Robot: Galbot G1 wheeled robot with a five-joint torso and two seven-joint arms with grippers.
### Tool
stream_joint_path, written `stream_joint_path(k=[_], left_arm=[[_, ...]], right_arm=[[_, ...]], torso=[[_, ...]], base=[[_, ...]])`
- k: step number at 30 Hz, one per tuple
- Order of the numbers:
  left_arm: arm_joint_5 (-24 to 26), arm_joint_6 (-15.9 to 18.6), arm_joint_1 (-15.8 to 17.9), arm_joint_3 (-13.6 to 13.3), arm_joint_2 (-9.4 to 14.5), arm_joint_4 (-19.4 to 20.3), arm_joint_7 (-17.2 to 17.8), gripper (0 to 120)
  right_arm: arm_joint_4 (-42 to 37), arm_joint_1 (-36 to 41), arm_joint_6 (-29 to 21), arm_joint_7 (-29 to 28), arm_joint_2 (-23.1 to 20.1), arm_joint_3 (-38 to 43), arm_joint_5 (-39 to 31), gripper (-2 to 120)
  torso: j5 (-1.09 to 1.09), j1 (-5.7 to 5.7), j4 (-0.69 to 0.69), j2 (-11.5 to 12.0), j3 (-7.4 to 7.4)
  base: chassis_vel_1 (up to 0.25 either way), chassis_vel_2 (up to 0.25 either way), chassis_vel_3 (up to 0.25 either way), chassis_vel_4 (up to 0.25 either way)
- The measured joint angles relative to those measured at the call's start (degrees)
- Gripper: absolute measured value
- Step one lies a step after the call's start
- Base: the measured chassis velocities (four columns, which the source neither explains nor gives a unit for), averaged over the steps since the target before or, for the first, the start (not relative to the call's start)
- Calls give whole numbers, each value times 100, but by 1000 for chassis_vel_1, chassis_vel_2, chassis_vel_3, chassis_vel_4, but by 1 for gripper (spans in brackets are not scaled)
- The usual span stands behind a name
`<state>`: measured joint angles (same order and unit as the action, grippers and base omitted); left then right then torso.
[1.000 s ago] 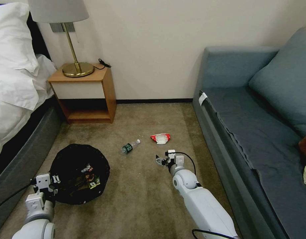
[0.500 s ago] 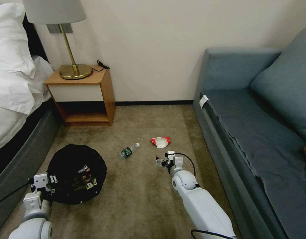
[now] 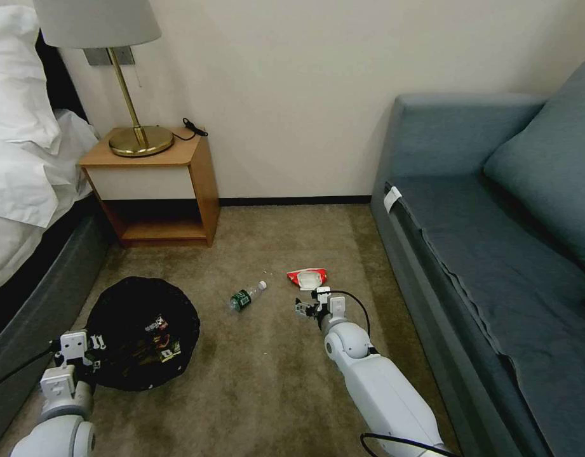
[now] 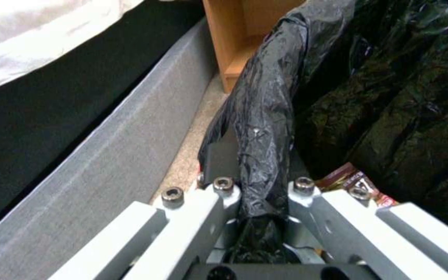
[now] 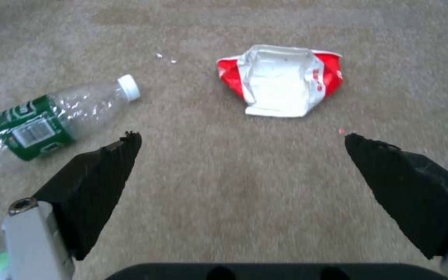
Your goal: Pick up the trash bin, then pick up the garbage on the floor and place it into the trash bin.
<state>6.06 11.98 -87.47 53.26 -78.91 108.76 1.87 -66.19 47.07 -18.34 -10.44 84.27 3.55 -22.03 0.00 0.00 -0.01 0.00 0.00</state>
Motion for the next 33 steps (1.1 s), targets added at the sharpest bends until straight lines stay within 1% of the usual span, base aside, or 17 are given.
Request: stream_joint_path(k=[20, 33], left_arm=[[4, 16, 57, -26, -5, 7, -5, 4], [-8, 26, 50, -76, -99, 80, -5, 4]], right_arm=[[101, -95, -11, 15, -16, -72, 11, 100], [98, -88, -28, 15, -55, -130, -10, 100]], torso=[[0, 0, 1, 0, 0], [0, 0, 1, 0, 0]], base=[[-80, 72, 74, -77], [-97, 98, 94, -97]])
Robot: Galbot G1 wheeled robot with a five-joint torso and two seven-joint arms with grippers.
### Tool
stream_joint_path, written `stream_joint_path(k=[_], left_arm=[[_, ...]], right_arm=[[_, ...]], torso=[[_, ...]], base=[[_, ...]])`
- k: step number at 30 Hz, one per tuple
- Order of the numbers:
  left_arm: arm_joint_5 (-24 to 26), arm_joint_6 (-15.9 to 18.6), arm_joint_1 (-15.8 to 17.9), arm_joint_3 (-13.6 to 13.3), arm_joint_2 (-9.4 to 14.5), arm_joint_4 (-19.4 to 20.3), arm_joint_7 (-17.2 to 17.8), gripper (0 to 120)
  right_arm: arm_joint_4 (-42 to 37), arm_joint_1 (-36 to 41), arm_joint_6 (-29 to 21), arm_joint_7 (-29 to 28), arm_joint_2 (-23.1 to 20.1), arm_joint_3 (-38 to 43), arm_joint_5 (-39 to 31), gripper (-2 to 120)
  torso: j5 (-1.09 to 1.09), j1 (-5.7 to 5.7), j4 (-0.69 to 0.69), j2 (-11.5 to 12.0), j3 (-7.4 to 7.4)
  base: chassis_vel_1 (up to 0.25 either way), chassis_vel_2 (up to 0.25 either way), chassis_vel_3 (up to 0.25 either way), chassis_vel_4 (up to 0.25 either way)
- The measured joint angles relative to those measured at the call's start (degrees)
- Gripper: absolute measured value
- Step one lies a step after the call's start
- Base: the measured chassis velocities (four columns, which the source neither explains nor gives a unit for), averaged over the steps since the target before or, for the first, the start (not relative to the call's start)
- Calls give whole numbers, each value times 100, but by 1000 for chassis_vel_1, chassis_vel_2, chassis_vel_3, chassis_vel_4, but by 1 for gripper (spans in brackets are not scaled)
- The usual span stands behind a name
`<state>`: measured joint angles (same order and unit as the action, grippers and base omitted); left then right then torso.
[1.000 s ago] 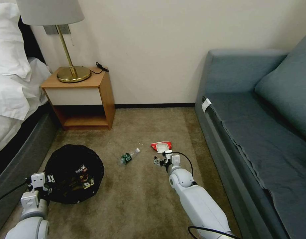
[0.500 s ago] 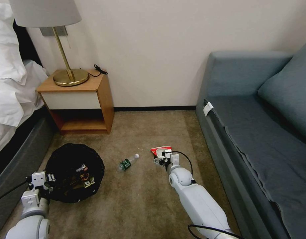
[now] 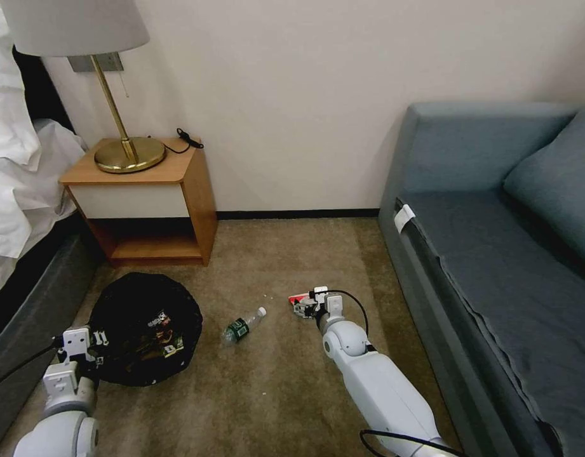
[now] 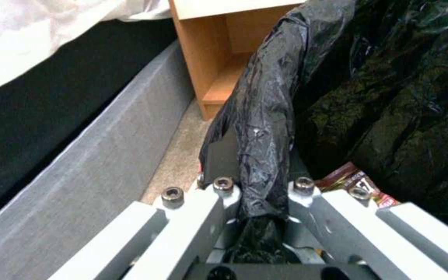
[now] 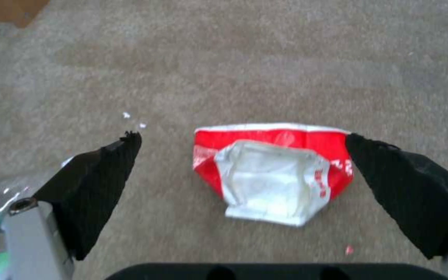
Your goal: Pick up the trash bin, then pick up the garbage on the floor and place it into the trash bin.
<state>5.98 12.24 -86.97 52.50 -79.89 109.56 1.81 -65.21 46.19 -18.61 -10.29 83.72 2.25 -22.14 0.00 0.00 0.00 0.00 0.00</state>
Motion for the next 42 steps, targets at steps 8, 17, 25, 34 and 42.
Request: stream_joint_path(k=[8, 17, 25, 34, 42], left_arm=[[-1, 1, -26, -89, -104, 45, 6, 4], [-1, 1, -61, -151, -178, 91, 22, 4], [-12, 1, -83, -158, -216, 109, 39, 4], [-19, 2, -77, -245, -287, 113, 73, 4], [-21, 9, -57, -307, -315, 137, 137, 4]], right_arm=[[-7, 29, -4, 18, -65, -60, 0, 100], [-22, 47, -51, 59, -159, -241, -6, 100], [-66, -176, -162, 91, -372, -568, -165, 100], [-196, -500, -383, 65, -705, -1285, -507, 100], [-362, -881, -674, 102, -996, -2033, -780, 100]], torso=[[0, -1, 0, 0, 0], [-2, 0, -1, 0, 0], [0, 0, 0, 0, 0], [0, 0, 0, 0, 0], [0, 0, 0, 0, 0]], base=[[-83, 80, 87, -84], [-82, 79, 88, -91], [-96, 85, 88, -92], [-72, 70, 74, -73], [-23, 19, 19, -20]])
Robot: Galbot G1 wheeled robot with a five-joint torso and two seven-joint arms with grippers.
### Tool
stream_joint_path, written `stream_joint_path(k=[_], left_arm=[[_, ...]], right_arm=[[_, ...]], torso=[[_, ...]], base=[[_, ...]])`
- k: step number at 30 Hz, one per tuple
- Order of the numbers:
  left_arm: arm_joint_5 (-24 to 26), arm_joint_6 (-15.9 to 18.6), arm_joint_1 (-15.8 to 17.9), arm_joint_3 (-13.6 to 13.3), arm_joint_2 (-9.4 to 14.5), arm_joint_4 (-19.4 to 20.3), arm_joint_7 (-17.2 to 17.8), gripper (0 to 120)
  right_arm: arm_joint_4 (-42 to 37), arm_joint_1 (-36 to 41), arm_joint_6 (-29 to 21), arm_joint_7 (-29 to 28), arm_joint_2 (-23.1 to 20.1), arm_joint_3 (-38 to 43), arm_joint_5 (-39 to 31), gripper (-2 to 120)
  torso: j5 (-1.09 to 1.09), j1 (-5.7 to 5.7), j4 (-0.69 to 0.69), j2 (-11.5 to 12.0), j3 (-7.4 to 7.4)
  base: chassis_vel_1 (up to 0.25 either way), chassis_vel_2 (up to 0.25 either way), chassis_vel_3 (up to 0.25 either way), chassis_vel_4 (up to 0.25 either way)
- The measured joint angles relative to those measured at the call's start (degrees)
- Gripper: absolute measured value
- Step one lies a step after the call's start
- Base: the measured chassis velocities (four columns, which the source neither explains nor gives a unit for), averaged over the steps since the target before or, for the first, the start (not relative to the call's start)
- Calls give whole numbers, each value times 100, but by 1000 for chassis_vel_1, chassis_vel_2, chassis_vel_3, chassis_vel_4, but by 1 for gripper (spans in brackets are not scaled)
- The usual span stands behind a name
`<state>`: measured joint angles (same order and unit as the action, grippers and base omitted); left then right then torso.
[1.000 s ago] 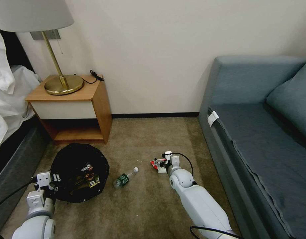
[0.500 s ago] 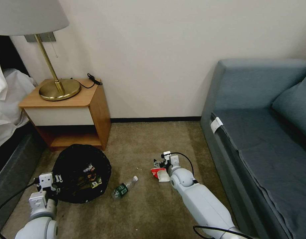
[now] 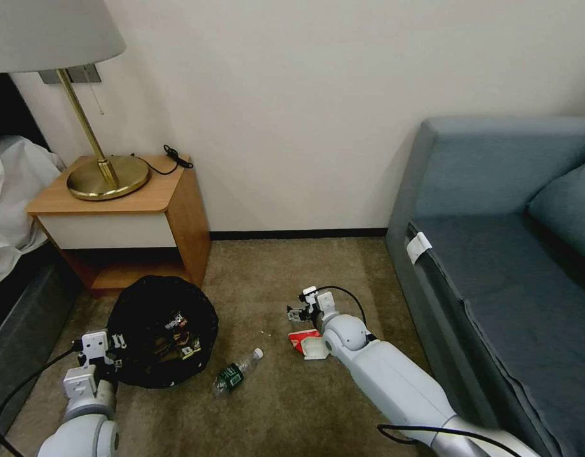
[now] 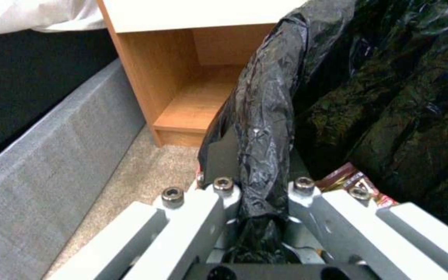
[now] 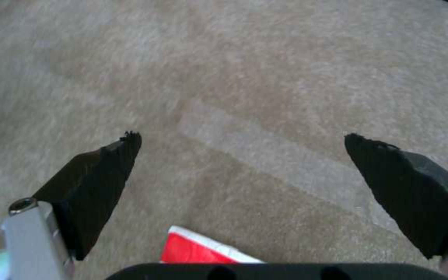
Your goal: Pick up the trash bin, then pick up the garbage on the floor and place it into the trash bin.
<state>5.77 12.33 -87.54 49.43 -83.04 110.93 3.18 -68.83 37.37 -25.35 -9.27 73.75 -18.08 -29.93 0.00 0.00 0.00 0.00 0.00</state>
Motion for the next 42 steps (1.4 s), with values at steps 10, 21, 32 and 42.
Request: stream_joint_path(k=[10, 21, 32, 42], left_arm=[[21, 47, 87, -3, -10, 11, 72, 4], [30, 62, 133, 20, -17, 2, 71, 4], [5, 121, 161, 3, -28, -17, 50, 4], [15, 146, 169, -3, -12, -45, 40, 4]], right_arm=[[-315, -407, -708, 571, -601, -953, -145, 100], [-675, -642, -1063, 1257, -1285, -1286, -105, 100], [-520, -500, -994, 1552, -1213, -1327, 216, 100], [63, -417, -782, 1607, -763, -1341, 552, 100]], torso=[[-1, 0, 0, 0, 0], [-1, 0, 1, 0, 0], [-1, 0, 0, 0, 0], [0, 0, 0, 0, 0]], base=[[0, 0, 0, 0], [0, 0, 0, 0], [0, 0, 0, 0], [0, 0, 0, 0]])
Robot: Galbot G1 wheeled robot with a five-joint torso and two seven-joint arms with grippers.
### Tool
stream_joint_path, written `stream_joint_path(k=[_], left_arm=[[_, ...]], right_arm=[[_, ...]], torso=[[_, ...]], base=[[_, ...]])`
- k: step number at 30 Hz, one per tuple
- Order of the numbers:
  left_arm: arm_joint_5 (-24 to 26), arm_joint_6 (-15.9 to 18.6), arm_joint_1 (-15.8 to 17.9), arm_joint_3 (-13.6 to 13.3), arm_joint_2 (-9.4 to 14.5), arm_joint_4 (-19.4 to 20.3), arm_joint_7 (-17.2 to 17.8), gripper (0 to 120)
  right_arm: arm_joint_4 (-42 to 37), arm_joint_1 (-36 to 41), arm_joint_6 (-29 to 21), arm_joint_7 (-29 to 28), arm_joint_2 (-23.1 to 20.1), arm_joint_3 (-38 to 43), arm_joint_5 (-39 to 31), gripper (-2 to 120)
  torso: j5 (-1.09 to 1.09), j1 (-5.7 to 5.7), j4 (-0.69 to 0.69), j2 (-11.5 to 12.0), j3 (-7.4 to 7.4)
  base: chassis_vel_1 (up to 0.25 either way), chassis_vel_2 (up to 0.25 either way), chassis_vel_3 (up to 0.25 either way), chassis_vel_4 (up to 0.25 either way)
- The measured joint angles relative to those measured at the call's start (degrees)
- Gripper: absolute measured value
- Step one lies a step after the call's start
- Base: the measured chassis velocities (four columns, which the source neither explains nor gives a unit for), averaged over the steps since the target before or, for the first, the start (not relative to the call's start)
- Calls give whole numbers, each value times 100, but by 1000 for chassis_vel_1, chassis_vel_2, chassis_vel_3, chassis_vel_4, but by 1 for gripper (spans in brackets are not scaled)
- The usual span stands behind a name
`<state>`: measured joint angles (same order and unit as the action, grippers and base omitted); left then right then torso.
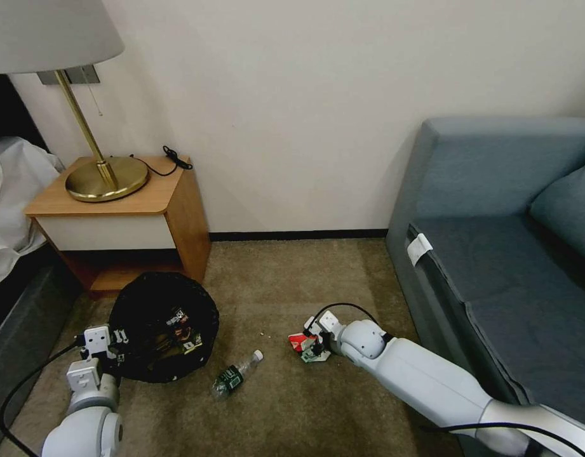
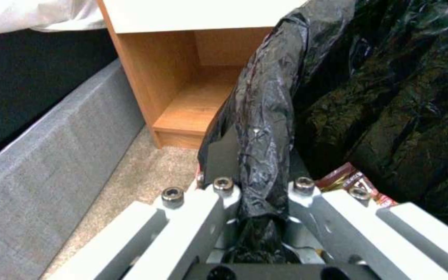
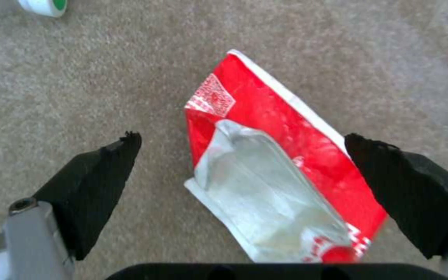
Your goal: Pick up the trash bin, then pick up the garbage on the floor and place it into the trash bin.
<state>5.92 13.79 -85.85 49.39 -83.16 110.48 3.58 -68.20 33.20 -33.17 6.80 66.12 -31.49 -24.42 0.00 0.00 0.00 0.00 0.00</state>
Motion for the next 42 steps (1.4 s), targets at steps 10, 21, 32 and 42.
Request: stream_joint_path(k=[10, 21, 32, 42], left_arm=[[14, 1, 16, 37, 47, -80, 1, 4], [56, 13, 134, 22, 110, -209, 8, 4], [81, 21, 213, 8, 140, -316, 12, 4], [83, 20, 229, -2, 144, -322, 9, 4]], right_arm=[[513, 26, 107, 6, 328, 77, 194, 92], [735, 37, 127, -12, 445, 133, 272, 50], [781, 22, 166, -8, 483, 162, 257, 9], [728, 20, 171, -6, 478, 316, 253, 0]], torso=[[1, 0, 0, 0, 0], [0, 0, 0, 0, 0], [0, 0, 0, 0, 0], [0, 0, 0, 0, 0]], base=[[0, 0, 0, 0], [0, 0, 0, 0], [0, 0, 0, 0], [0, 0, 0, 0]])
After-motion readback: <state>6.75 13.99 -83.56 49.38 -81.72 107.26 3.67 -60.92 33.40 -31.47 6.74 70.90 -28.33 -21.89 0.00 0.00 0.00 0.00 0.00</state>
